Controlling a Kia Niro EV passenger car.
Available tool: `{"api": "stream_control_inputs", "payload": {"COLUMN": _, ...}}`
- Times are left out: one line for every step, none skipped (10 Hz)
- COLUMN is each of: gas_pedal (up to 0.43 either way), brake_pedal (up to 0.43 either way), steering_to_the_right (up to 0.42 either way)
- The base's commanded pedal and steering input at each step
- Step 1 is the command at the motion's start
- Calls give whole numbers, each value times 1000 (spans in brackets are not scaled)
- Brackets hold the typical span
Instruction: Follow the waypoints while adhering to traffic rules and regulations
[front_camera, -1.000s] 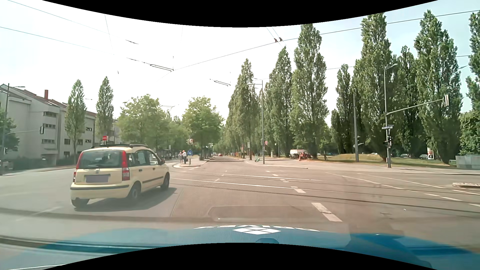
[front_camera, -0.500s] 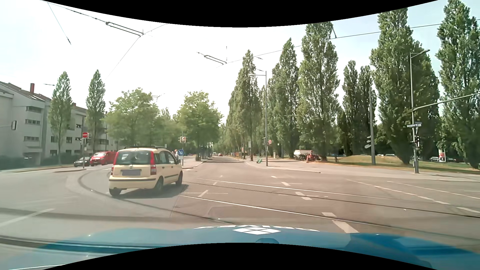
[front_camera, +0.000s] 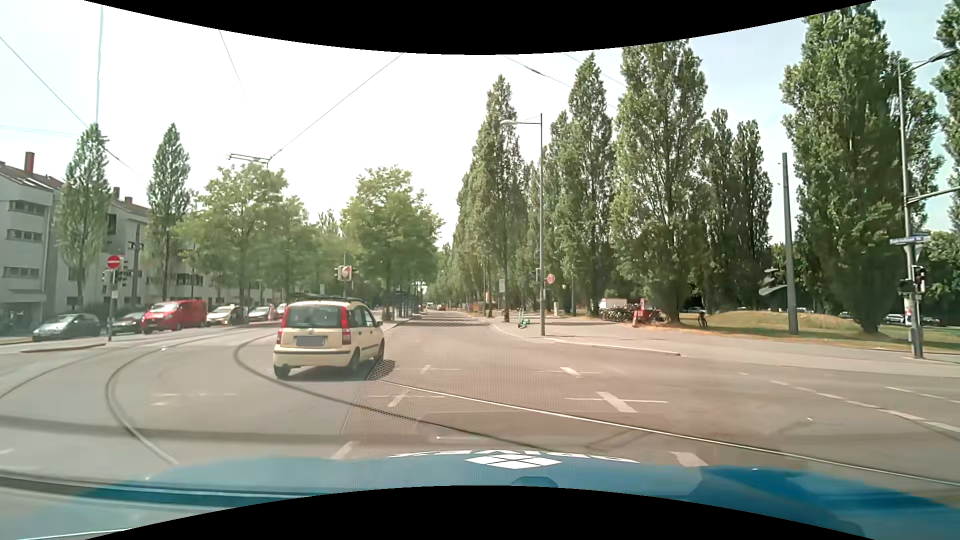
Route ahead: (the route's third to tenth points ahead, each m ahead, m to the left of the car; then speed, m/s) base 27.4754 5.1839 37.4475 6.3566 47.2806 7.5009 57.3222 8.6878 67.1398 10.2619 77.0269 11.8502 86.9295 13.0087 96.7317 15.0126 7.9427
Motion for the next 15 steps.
{"api": "stream_control_inputs", "payload": {"gas_pedal": 240, "brake_pedal": 0, "steering_to_the_right": -14}}
{"api": "stream_control_inputs", "payload": {"gas_pedal": 240, "brake_pedal": 0, "steering_to_the_right": -16}}
{"api": "stream_control_inputs", "payload": {"gas_pedal": 220, "brake_pedal": 0, "steering_to_the_right": -16}}
{"api": "stream_control_inputs", "payload": {"gas_pedal": 209, "brake_pedal": 0, "steering_to_the_right": -17}}
{"api": "stream_control_inputs", "payload": {"gas_pedal": 209, "brake_pedal": 0, "steering_to_the_right": -18}}
{"api": "stream_control_inputs", "payload": {"gas_pedal": 209, "brake_pedal": 0, "steering_to_the_right": -19}}
{"api": "stream_control_inputs", "payload": {"gas_pedal": 209, "brake_pedal": 0, "steering_to_the_right": -19}}
{"api": "stream_control_inputs", "payload": {"gas_pedal": 209, "brake_pedal": 0, "steering_to_the_right": -19}}
{"api": "stream_control_inputs", "payload": {"gas_pedal": 209, "brake_pedal": 0, "steering_to_the_right": -21}}
{"api": "stream_control_inputs", "payload": {"gas_pedal": 209, "brake_pedal": 0, "steering_to_the_right": -24}}
{"api": "stream_control_inputs", "payload": {"gas_pedal": 209, "brake_pedal": 0, "steering_to_the_right": -25}}
{"api": "stream_control_inputs", "payload": {"gas_pedal": 209, "brake_pedal": 0, "steering_to_the_right": -25}}
{"api": "stream_control_inputs", "payload": {"gas_pedal": 209, "brake_pedal": 0, "steering_to_the_right": -28}}
{"api": "stream_control_inputs", "payload": {"gas_pedal": 209, "brake_pedal": 0, "steering_to_the_right": -30}}
{"api": "stream_control_inputs", "payload": {"gas_pedal": 209, "brake_pedal": 0, "steering_to_the_right": -30}}
